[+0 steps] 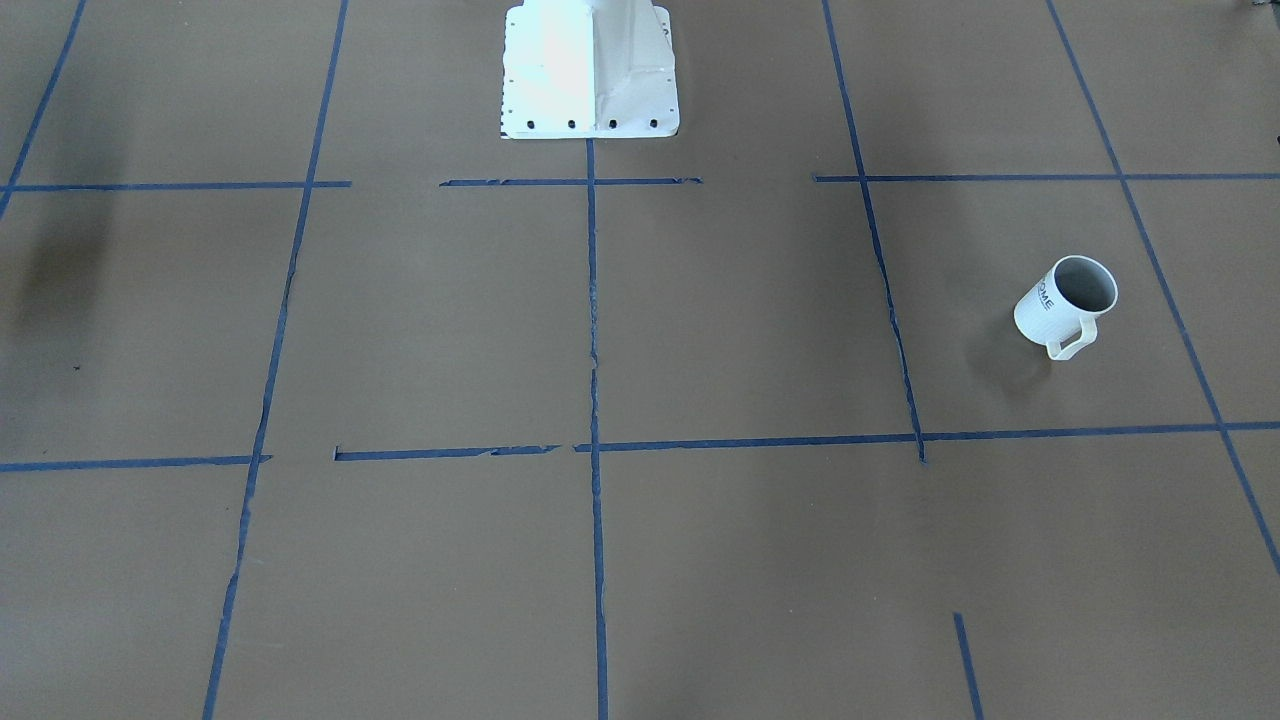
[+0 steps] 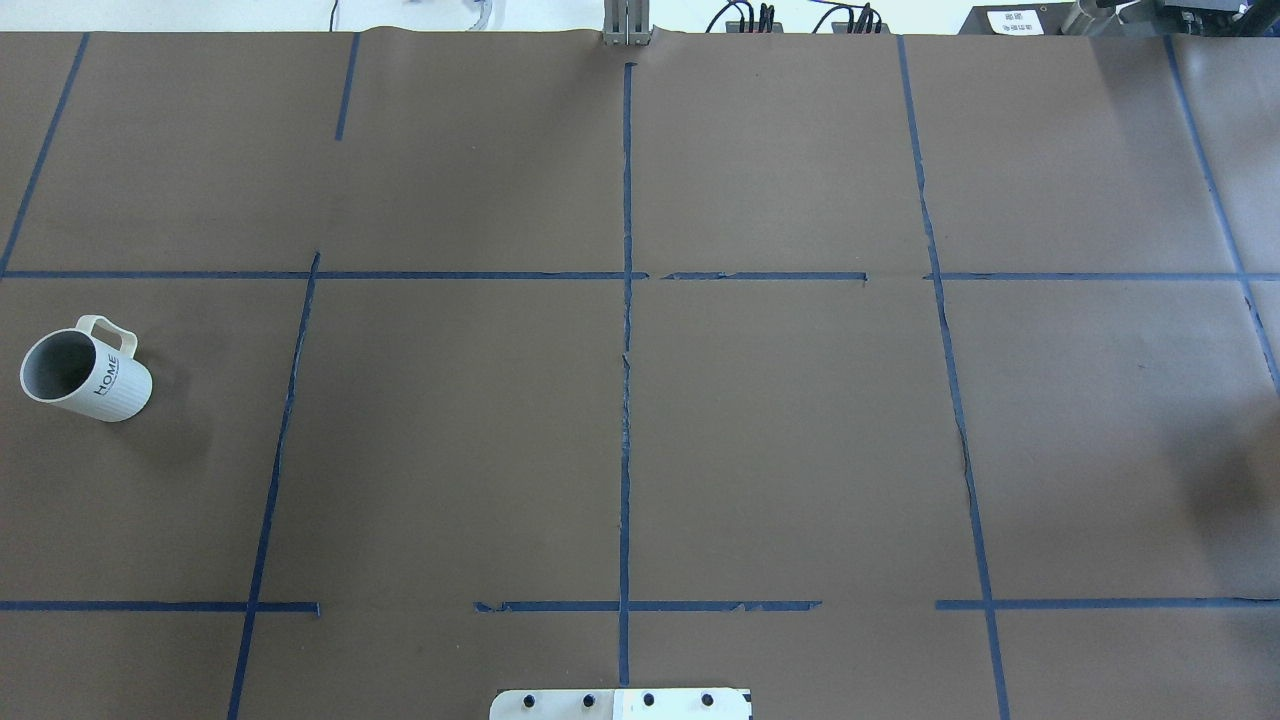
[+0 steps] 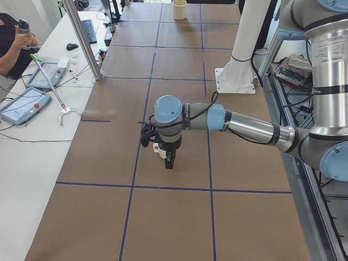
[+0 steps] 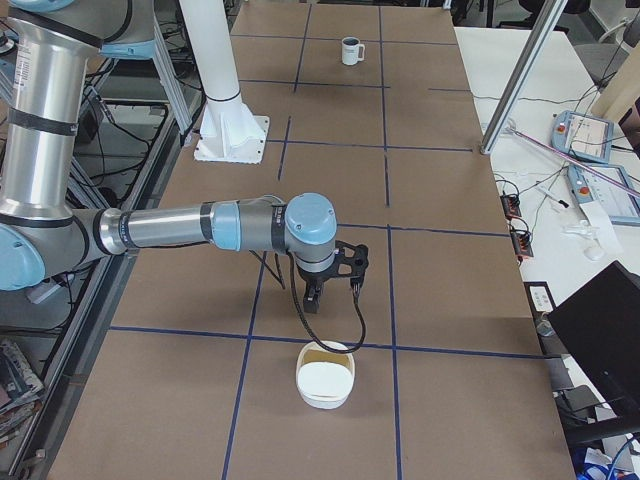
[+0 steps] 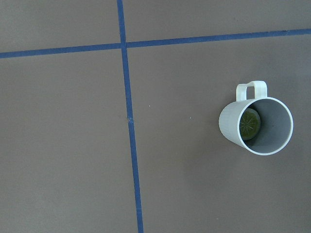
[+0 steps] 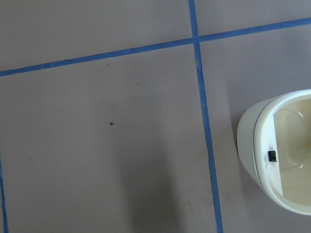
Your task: Left arm hands cup to right arm to dump lemon
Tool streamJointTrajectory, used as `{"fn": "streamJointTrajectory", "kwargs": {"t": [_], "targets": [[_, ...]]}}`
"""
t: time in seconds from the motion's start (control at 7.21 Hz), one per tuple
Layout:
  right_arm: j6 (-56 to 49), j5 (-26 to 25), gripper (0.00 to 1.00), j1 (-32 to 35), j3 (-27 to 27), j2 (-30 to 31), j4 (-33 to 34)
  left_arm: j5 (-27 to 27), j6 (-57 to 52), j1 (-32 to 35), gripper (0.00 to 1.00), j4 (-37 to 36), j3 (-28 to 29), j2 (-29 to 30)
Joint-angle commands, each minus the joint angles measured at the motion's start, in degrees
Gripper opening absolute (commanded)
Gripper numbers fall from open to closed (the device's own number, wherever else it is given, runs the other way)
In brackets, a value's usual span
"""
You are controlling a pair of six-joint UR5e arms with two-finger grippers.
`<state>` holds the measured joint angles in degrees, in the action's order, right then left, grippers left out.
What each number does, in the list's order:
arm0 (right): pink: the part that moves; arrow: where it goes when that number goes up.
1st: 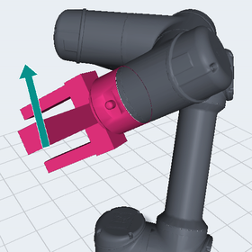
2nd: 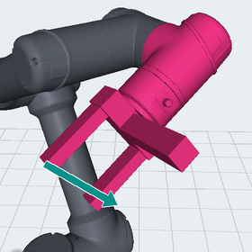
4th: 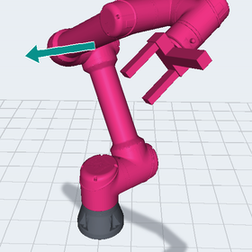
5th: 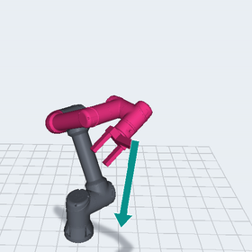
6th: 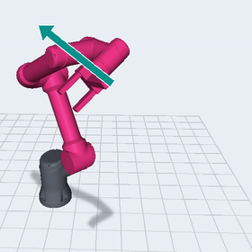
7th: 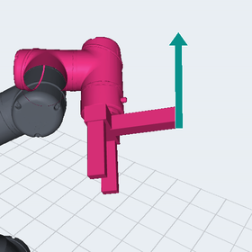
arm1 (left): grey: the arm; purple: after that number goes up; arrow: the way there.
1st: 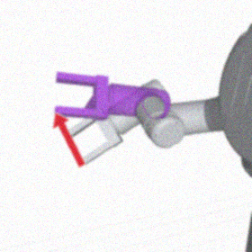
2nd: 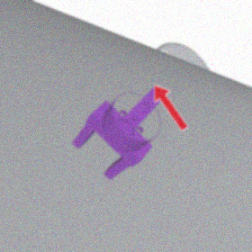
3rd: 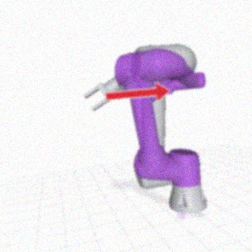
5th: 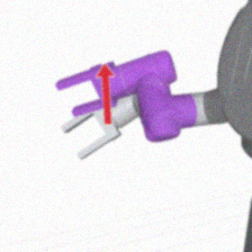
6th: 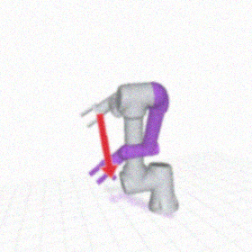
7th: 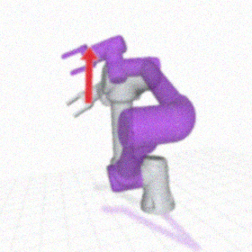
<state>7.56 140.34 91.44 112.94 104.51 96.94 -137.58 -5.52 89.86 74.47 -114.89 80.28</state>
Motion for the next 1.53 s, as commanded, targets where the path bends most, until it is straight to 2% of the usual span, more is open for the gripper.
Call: {"fn": "streamJointTrajectory", "kwargs": {"t": [0.0,0.28,0.56,0.69,1.11,1.39], "targets": [[-0.08,0.02,1.00,-0.04,0.09,-0.09,0.00,0.38,-0.02,-0.30,1.00,0.14,-0.16,0.58],[-0.08,0.02,1.00,-0.56,0.09,-0.09,-0.09,0.38,0.24,-0.39,1.00,0.23,0.45,0.67],[0.35,0.10,1.00,-1.18,-1.57,0.08,-6.90,0.29,-0.28,-0.39,1.00,0.76,0.11,0.58],[0.35,0.02,1.00,-1.18,-1.93,0.26,-8.07,-0.14,-0.28,-0.39,1.00,1.63,0.10,-0.03],[0.88,1.51,1.00,-1.79,-2.46,0.43,-7.82,-0.23,-0.02,-0.91,1.00,1.73,-0.34,-0.21],[-0.17,1.16,1.00,-1.88,-3.16,3.24,-8.09,-0.24,-0.02,-1.44,1.00,1.82,-0.34,-0.21]]}}
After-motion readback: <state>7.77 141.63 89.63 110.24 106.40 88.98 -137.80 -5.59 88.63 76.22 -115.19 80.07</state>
